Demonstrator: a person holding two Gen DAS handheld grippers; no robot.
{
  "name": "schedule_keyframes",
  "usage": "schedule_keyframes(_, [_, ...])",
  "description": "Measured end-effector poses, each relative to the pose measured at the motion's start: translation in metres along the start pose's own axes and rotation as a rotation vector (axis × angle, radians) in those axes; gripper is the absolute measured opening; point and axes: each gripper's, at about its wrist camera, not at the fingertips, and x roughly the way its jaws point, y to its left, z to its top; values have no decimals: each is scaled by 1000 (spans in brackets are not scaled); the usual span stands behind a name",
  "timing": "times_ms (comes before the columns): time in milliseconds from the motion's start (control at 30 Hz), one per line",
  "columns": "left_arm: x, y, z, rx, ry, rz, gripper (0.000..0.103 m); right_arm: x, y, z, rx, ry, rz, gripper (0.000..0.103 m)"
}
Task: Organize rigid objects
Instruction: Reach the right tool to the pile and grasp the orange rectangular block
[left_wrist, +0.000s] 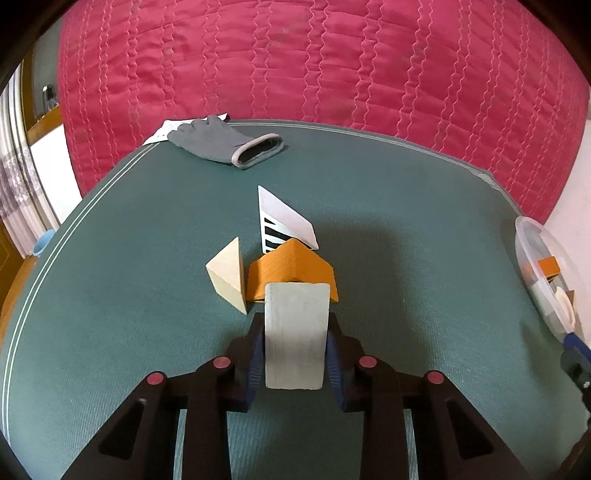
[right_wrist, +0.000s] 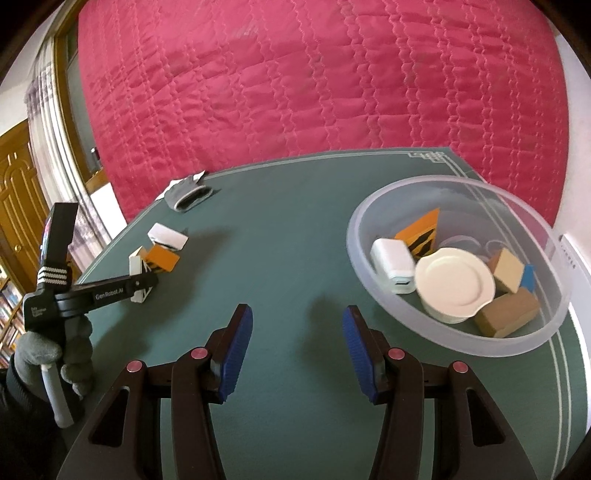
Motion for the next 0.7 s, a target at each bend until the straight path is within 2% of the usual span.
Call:
schedule_keyframes(267, [-18, 15, -5, -20, -27, -3, 32, 20, 22, 3, -35, 56, 55, 52])
schedule_keyframes(700, [-38, 60, -21, -65, -47, 48, 32, 88, 99, 26, -183, 150, 197, 52])
